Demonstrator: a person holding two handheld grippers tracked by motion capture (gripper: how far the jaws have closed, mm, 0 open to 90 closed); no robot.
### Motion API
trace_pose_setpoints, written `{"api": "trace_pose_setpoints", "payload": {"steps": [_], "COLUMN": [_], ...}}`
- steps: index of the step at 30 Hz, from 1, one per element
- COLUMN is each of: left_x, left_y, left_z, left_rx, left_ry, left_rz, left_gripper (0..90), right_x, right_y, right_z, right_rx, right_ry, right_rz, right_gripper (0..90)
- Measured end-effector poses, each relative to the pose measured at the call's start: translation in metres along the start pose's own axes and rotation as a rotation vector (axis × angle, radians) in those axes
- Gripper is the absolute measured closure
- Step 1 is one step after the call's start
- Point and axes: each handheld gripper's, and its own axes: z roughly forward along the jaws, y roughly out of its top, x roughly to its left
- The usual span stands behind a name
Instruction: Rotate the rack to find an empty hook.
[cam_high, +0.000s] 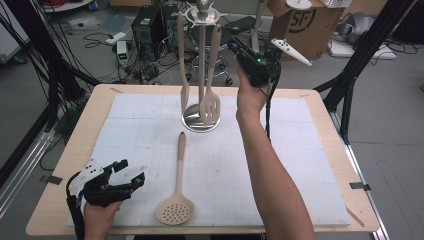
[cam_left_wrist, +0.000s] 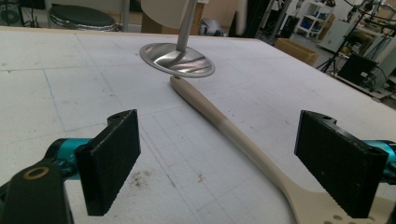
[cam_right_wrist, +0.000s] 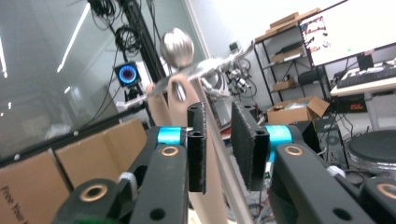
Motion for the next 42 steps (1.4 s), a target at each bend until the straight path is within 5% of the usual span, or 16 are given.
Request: {"api": "trace_pose_setpoints", "payload": {"steps": [3,14,18,30,42], "left_x": [0.001,0.001,0.000,-0.001,-0.001], "left_y": [0.000,0.000,0.001,0.001,0.001], "left_z": [0.002,0.005,0.005,0.005,0.005], "left_rx": [0.007,0.008,0.010,0.011,0.010], "left_ry": [0.000,-0.007,-0.011,-0.016,-0.016], "left_rz": [0.002,0.005,0.011,0.014,0.014], "left_gripper": [15.0,14.9,15.0,15.0,15.0], "right_x": [0.002,-0.006,-0.007,0.022,0.047], "right_y": [0.001,0.005,0.000,-0.009,-0.013], "right_z": [0.005,0.029,0.038,0.044,0.053], "right_rx": [-0.002,-0.042,-0.021,0.009,0.069], "right_ry": [0.000,0.018,0.001,0.042,0.092], "right_rz": [-0.008,0.018,-0.022,-0.051,-0.137], "right_gripper": [89.5,89.8,89.7,89.8,89.7]}}
